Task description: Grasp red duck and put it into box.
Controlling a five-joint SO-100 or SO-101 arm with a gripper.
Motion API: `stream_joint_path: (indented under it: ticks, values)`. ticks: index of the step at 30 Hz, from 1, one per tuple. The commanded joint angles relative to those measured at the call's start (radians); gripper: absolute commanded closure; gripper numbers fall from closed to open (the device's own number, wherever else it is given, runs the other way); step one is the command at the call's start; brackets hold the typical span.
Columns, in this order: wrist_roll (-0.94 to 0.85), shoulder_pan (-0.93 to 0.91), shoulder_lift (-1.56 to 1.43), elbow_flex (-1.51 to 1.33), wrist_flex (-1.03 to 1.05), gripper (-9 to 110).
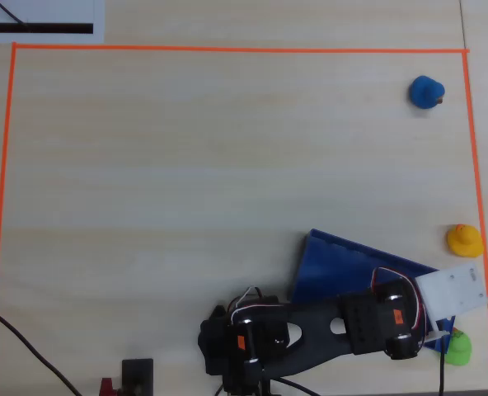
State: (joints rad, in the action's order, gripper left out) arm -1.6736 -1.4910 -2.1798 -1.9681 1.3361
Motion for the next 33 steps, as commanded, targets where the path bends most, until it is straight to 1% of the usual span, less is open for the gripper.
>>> stream_joint_path:
  ticks: [1,8,15,21,24,25,28,33]
  values:
    - [0.020,0.038,-0.017,0.011,-0.034,101]
    - [0.049,0.080,0.138,0.092,-0.038,101]
    - [0.055,0.084,0.360,0.232,0.009,101]
    - [0.052,0.069,0.446,0.279,0.026,101]
    - [0.040,0.057,0.445,0.284,0.017,84]
    - [0.037,0.052,0.442,0.284,0.011,81]
    - [0.028,0.038,0.433,0.285,0.006,74]
    - [0.025,0.023,0.419,0.293,0.009,71]
